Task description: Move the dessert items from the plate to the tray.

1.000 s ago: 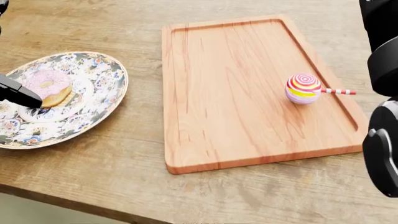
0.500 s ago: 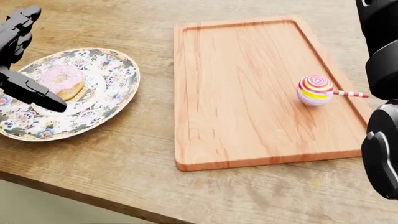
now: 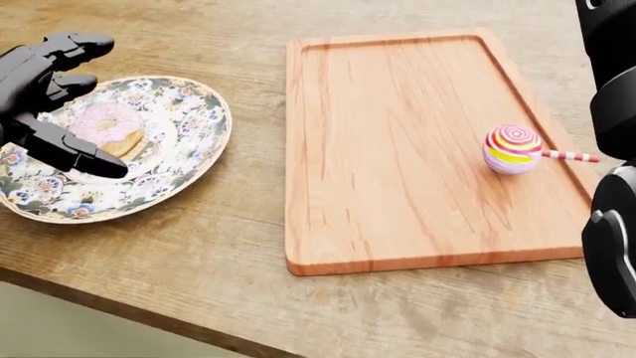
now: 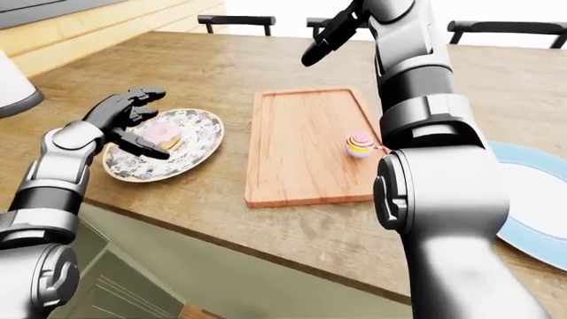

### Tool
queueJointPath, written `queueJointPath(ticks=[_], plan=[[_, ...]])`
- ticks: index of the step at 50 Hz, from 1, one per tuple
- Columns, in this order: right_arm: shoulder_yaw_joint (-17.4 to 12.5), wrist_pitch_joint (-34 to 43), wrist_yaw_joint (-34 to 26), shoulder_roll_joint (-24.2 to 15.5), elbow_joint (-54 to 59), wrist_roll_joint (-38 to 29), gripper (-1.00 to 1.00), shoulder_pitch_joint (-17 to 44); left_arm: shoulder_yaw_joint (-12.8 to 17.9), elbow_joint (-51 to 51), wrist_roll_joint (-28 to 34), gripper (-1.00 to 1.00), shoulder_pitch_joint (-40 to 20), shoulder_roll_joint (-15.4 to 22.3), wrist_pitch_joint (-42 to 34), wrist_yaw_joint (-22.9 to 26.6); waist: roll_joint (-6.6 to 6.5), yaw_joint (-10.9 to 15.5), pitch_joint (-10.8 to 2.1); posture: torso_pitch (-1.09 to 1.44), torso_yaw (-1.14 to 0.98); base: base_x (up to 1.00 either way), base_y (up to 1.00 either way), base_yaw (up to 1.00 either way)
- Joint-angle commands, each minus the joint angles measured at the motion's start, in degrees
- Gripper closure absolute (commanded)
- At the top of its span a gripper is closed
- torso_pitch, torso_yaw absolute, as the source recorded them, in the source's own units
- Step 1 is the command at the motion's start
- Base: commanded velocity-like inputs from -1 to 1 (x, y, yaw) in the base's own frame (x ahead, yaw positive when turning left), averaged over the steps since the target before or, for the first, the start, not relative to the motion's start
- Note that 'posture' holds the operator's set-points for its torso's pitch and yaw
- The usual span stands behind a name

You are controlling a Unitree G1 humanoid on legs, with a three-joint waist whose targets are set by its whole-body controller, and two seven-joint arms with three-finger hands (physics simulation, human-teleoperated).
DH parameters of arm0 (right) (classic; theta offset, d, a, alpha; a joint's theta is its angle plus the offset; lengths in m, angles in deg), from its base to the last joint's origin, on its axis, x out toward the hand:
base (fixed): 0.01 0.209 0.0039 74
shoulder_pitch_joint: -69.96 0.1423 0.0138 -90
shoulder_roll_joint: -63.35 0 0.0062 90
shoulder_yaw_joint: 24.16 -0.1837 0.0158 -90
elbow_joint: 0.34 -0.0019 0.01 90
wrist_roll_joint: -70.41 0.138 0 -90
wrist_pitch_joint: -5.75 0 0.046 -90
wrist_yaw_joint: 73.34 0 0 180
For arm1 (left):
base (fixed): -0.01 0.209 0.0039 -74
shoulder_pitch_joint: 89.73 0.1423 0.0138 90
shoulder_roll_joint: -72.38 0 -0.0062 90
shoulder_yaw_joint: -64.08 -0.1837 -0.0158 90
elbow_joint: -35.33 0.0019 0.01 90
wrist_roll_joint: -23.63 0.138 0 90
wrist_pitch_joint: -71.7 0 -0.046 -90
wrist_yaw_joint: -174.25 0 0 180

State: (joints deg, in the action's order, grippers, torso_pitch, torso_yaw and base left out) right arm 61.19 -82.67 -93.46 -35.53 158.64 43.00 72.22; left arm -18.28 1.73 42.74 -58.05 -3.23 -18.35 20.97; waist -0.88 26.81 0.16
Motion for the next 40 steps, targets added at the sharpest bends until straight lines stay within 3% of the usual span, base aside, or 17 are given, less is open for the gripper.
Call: queueJointPath(ticks=[1, 11, 12, 33, 40], plan=[[-0.24, -1.27, 0.68, -0.48, -2.25, 0.31, -1.0, 2.39, 0.67, -2.18, -0.31, -0.68, -2.16, 0.96, 1.27, -0.53, -0.05, 0.08, -1.88, 0.0, 0.36, 0.0, 0.0, 0.0], [-0.28, -1.19, 0.71, -0.52, -2.27, 0.37, -1.0, 2.39, 0.64, -1.33, 0.02, -0.56, -1.81, 0.91, 1.95, -0.41, 0.04, 0.25, -1.88, 0.0, 0.36, 0.0, 0.0, 0.0], [-0.31, -1.24, 0.71, -0.5, -2.35, 0.42, -1.0, 2.36, 0.6, -1.17, 0.11, -0.47, -1.78, 0.89, 2.11, -0.53, 0.04, 0.27, -1.88, 0.0, 0.36, 0.0, 0.0, 0.0], [-0.31, -1.44, 0.52, -0.66, -2.64, 0.59, -1.0, 1.89, 0.4, -1.54, 0.69, -0.36, -1.47, 0.49, 2.67, -0.84, 0.04, 0.53, -1.99, 0.0, 0.36, 0.0, 0.0, 0.0], [-0.18, -1.43, 0.42, -0.85, -2.76, 0.42, -1.0, 2.12, 0.21, -1.36, 1.18, -0.16, -1.68, 0.24, 3.16, -1.0, 0.06, 0.6, -2.0, 0.0, 0.36, 0.0, 0.0, 0.0]])
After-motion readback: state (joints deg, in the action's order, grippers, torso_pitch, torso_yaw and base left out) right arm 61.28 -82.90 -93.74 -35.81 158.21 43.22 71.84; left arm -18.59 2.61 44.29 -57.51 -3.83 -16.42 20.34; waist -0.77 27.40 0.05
